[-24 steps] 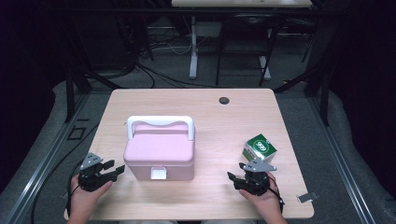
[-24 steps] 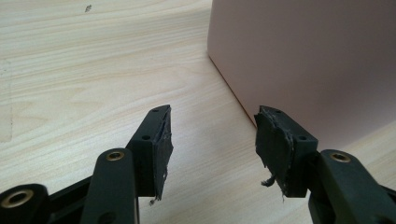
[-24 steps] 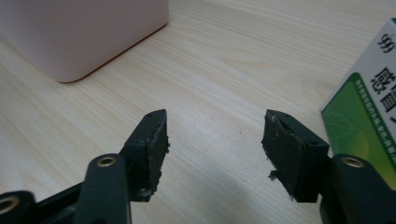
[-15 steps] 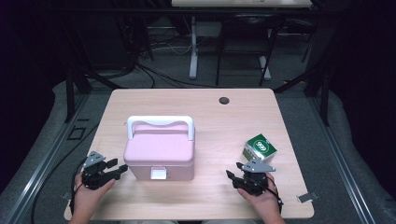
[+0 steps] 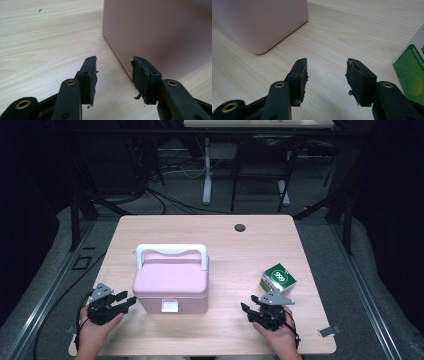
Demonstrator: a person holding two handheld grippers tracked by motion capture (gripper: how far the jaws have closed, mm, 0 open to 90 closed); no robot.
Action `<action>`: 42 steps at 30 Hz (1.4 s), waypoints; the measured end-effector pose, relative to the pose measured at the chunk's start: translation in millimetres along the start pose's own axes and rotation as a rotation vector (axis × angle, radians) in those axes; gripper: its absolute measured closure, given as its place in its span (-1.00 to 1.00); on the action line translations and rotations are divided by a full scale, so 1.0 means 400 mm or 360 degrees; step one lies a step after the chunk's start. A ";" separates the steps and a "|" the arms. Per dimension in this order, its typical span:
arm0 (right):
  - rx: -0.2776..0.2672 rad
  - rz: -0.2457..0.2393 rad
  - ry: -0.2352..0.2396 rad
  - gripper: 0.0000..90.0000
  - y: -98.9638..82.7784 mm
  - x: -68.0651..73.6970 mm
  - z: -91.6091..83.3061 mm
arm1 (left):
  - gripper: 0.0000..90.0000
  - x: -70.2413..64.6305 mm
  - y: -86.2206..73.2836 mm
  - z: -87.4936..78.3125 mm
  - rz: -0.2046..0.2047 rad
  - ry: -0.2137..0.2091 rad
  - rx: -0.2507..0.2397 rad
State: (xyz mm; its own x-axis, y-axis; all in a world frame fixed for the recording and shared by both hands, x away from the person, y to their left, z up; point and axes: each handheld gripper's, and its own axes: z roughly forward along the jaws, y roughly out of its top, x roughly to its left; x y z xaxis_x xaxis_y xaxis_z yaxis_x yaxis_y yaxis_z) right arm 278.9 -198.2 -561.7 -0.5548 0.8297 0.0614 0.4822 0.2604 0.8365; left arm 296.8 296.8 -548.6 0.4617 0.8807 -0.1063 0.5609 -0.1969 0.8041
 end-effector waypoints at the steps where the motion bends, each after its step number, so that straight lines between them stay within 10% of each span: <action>1: 0.0000 0.0005 -0.0012 0.15 0.001 -0.001 0.001 | 0.24 0.001 0.000 0.000 -0.0006 -0.0001 0.0005; 26: 0.0037 0.0030 0.0060 0.77 0.061 0.034 0.059 | 0.99 -0.006 0.053 0.011 -0.0080 -0.0063 -0.0048; 42: -0.0006 -0.0034 0.0168 0.89 0.151 0.093 0.140 | 1.00 -0.005 0.094 0.039 -0.0067 -0.0140 -0.0074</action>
State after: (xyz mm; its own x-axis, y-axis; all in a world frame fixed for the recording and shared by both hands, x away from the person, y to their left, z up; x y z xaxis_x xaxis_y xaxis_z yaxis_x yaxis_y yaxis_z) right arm 325.2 -124.0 -539.5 -0.6332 0.7675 0.1004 0.4670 0.2754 0.8403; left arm 327.6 280.9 -527.1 0.4978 0.8462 -0.1900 0.5496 -0.1384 0.8239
